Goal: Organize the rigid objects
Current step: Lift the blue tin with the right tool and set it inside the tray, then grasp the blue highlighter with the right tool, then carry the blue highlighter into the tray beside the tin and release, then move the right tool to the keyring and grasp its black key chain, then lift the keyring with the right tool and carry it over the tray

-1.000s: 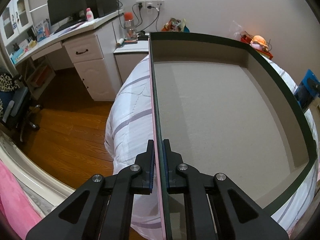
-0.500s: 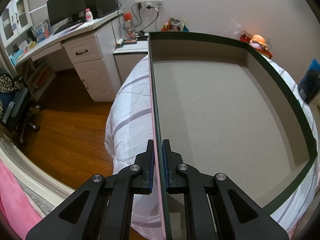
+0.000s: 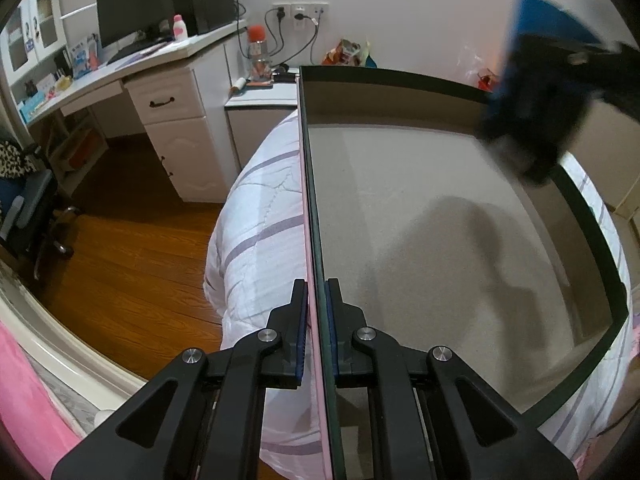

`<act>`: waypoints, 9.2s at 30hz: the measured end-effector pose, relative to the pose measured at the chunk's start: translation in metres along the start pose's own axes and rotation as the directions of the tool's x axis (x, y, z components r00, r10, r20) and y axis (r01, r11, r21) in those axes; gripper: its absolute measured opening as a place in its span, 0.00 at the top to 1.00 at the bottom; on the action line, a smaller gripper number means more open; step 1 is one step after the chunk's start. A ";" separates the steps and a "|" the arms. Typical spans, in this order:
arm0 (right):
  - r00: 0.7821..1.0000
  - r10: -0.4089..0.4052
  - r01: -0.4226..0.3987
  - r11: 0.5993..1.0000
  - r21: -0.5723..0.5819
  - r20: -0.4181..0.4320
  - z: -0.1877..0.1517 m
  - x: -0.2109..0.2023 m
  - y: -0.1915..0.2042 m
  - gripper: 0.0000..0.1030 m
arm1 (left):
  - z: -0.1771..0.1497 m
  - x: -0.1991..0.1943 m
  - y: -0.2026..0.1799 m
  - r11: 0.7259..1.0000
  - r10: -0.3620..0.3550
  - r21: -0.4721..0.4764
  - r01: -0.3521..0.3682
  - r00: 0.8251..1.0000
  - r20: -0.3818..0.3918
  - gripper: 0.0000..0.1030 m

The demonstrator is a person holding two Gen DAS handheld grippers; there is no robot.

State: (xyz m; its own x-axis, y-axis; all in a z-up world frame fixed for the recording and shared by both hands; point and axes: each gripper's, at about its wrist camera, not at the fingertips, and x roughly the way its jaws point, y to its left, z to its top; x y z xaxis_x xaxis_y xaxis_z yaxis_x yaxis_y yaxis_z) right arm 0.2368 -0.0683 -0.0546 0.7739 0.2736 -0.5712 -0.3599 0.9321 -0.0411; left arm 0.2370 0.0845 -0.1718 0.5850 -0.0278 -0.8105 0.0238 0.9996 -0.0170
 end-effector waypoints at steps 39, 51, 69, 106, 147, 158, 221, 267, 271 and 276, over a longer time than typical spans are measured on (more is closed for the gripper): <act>0.993 0.001 -0.001 1.000 0.003 0.116 -0.029 -0.096 -0.021 0.20 | -0.011 -0.001 -0.002 1.000 0.010 0.007 -0.010 1.000 -0.010 0.90; 0.969 -0.241 0.246 0.952 0.182 -0.052 -0.085 -0.105 -0.113 0.20 | -0.013 -0.003 -0.007 0.999 0.032 0.008 -0.032 0.999 -0.015 0.91; 0.946 -0.151 0.220 0.949 0.226 -0.288 -0.139 -0.021 -0.134 0.40 | -0.014 -0.004 -0.012 0.998 0.055 0.019 -0.055 0.998 -0.021 0.90; 0.977 -0.157 0.188 0.952 0.240 -0.142 -0.109 -0.060 -0.142 0.74 | -0.013 -0.006 -0.014 0.999 0.046 0.020 -0.046 0.999 -0.021 0.89; 0.975 0.054 -0.051 0.999 0.020 -0.216 -0.086 0.004 -0.002 0.71 | -0.015 -0.012 -0.008 1.000 0.005 0.023 -0.005 1.000 -0.004 0.88; 0.994 -0.011 0.015 0.999 0.036 -0.108 -0.079 -0.043 -0.023 0.46 | -0.015 -0.012 -0.007 1.000 0.006 0.024 -0.006 1.000 -0.005 0.88; 0.940 -0.055 0.122 0.976 0.180 -0.337 -0.169 -0.047 -0.153 0.65 | -0.020 -0.013 -0.013 0.999 0.031 0.029 -0.031 0.999 -0.010 0.87; 0.973 -0.098 0.145 0.965 0.218 -0.210 -0.160 -0.062 -0.154 0.81 | -0.018 -0.015 -0.013 0.999 0.028 0.024 -0.028 1.000 -0.011 0.87; 0.984 -0.095 0.125 0.971 0.204 -0.152 -0.137 -0.070 -0.144 0.81 | -0.019 -0.015 -0.013 0.999 0.026 0.024 -0.026 1.000 -0.011 0.86; 0.993 -0.065 0.080 0.983 0.167 -0.094 -0.106 -0.071 -0.123 0.81 | -0.018 -0.016 -0.014 0.999 0.024 0.024 -0.024 1.000 -0.010 0.86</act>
State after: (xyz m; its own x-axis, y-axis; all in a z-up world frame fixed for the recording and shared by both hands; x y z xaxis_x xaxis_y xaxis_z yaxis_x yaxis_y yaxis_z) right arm 0.1707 -0.2278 -0.0958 0.7434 0.1887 -0.6416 -0.2042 0.9776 0.0509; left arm 0.2124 0.0715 -0.1692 0.5772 -0.0039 -0.8166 0.0297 0.9994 0.0162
